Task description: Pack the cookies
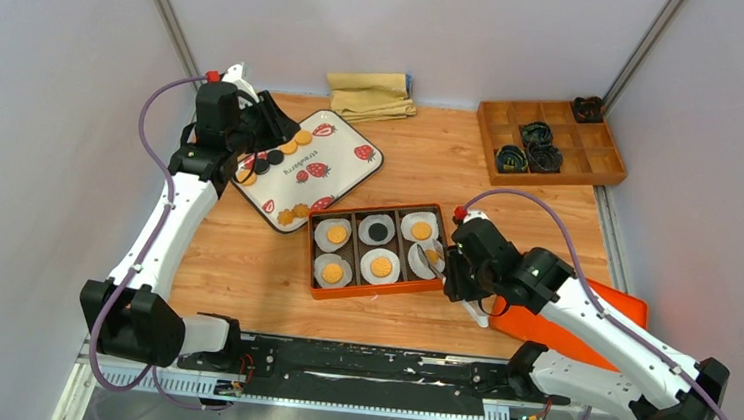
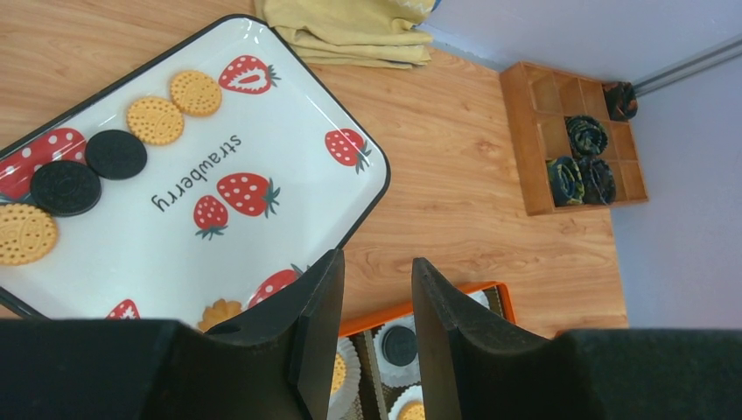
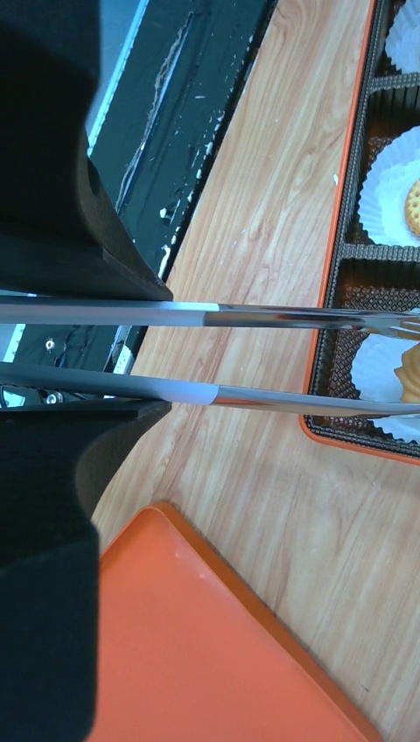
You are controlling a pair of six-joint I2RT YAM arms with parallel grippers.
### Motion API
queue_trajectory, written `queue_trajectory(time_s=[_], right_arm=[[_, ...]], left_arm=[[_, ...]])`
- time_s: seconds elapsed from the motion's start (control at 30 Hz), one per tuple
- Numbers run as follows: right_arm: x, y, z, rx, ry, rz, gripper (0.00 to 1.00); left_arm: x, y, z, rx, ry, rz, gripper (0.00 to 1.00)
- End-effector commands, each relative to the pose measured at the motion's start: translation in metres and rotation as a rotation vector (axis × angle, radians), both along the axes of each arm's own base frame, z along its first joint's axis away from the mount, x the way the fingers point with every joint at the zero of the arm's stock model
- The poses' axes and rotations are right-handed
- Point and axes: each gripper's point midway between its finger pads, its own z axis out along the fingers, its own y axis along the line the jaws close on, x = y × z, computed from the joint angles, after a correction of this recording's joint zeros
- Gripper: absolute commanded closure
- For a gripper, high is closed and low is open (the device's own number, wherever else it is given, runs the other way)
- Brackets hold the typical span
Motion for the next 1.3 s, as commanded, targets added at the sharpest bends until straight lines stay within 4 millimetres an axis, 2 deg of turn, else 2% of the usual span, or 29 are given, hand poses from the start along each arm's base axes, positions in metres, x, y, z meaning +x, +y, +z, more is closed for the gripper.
queue_trajectory(time_s=[0.0, 0.17, 0.33, 0.47, 0.63, 0.7, 0.8, 0.9, 1.07, 1.13, 1.27], right_arm=[[0.007, 0.003, -0.002, -0.023, -0.021, -0.004, 0.65], [0.009, 0.004, 0.001, -0.024, -0.028, -0.006, 0.50], [0.011, 0.004, 0.008, -0.008, -0.047, -0.013, 0.44], [0.016, 0.007, 0.022, 0.020, -0.082, -0.015, 0.58], [0.032, 0.008, 0.063, 0.060, -0.203, -0.031, 0.75], [0.046, 0.004, 0.076, 0.046, -0.272, -0.068, 0.76], [0.075, -0.002, 0.089, -0.018, -0.353, -0.130, 0.73], [0.118, 0.001, 0.089, -0.081, -0.393, -0.150, 0.73], [0.198, 0.004, 0.059, -0.106, -0.338, -0.203, 0.74], [0.235, 0.001, 0.035, -0.104, -0.275, -0.225, 0.74], [0.293, -0.001, 0.005, -0.103, -0.208, -0.226, 0.76]], left_arm=[[-0.003, 0.000, 0.006, 0.016, -0.028, -0.009, 0.60], [-0.003, 0.001, 0.008, 0.021, -0.034, -0.007, 0.58], [-0.002, -0.001, 0.009, 0.017, -0.038, -0.015, 0.58], [-0.001, -0.003, 0.009, 0.009, -0.038, -0.024, 0.58], [-0.002, -0.006, 0.016, 0.001, -0.054, -0.040, 0.58], [-0.003, -0.006, 0.017, 0.007, -0.060, -0.041, 0.58], [-0.001, -0.007, 0.013, 0.013, -0.055, -0.051, 0.60], [0.000, -0.012, 0.007, 0.013, -0.035, -0.066, 0.61], [-0.003, -0.012, 0.006, 0.048, -0.034, -0.067, 0.61], [-0.004, -0.010, 0.006, 0.057, -0.033, -0.058, 0.61], [-0.004, -0.010, 0.005, 0.062, -0.031, -0.059, 0.61]])
